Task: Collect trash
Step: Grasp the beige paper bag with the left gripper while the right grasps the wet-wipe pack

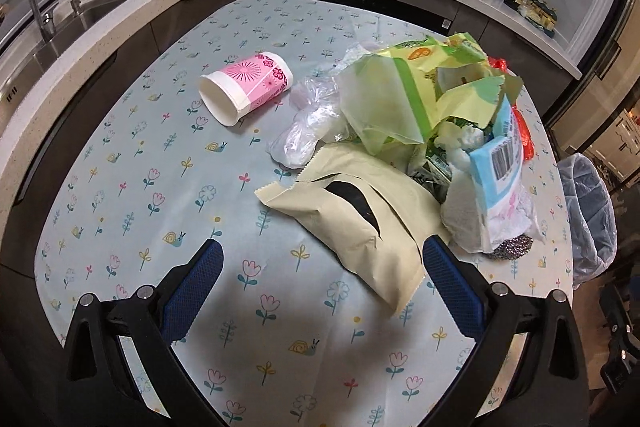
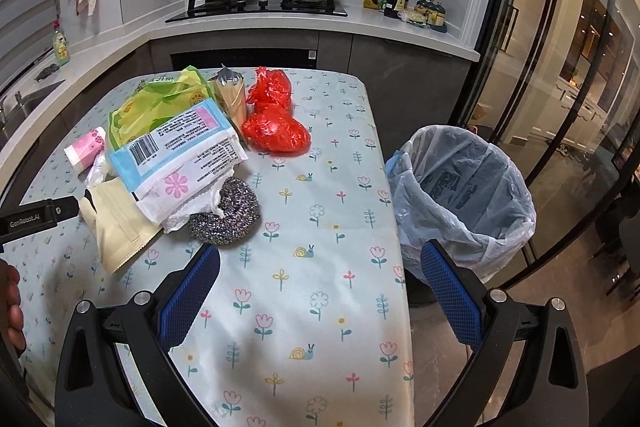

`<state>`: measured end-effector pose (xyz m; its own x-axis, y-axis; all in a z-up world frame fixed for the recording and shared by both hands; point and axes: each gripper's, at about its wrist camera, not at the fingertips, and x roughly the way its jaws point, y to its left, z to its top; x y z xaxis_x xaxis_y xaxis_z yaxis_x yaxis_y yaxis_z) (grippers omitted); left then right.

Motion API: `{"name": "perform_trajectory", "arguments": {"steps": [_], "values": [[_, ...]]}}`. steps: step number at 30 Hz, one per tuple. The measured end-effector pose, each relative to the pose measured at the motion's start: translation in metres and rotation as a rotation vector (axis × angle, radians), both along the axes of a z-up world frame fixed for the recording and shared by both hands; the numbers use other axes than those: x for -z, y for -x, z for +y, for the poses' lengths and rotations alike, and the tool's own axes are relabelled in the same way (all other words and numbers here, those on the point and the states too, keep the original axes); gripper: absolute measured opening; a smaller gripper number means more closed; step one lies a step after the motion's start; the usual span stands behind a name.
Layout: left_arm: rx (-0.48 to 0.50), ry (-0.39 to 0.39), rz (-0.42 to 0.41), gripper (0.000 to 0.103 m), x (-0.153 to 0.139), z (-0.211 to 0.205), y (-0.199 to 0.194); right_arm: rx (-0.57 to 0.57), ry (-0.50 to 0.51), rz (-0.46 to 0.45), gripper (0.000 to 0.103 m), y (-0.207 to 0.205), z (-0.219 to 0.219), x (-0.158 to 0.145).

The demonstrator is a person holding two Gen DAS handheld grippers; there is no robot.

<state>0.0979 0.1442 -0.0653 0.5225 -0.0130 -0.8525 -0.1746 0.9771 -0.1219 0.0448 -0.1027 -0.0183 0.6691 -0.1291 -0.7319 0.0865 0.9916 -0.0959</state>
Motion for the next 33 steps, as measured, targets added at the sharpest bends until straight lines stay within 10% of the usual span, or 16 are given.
{"name": "perform_trajectory", "arguments": {"steps": [8,12,17,25,33], "values": [[-0.018,0.120,0.068,0.093,0.029,0.015,-0.025,-0.018,0.000,0.033,0.096,-0.023,0.015,0.010],[0.001,0.164,0.075,0.081,0.036,0.018,-0.030,-0.023,0.006,0.050,0.096,-0.030,0.020,0.015],[0.067,0.186,0.083,0.039,0.036,0.014,-0.032,-0.025,0.009,0.066,0.096,-0.038,0.023,0.019],[0.136,0.160,0.046,0.011,0.023,0.009,-0.020,-0.045,-0.023,0.071,0.096,-0.044,0.028,0.022],[0.157,0.103,0.032,0.007,0.014,0.006,-0.013,-0.108,-0.123,0.030,0.096,-0.063,0.048,0.011]]}}
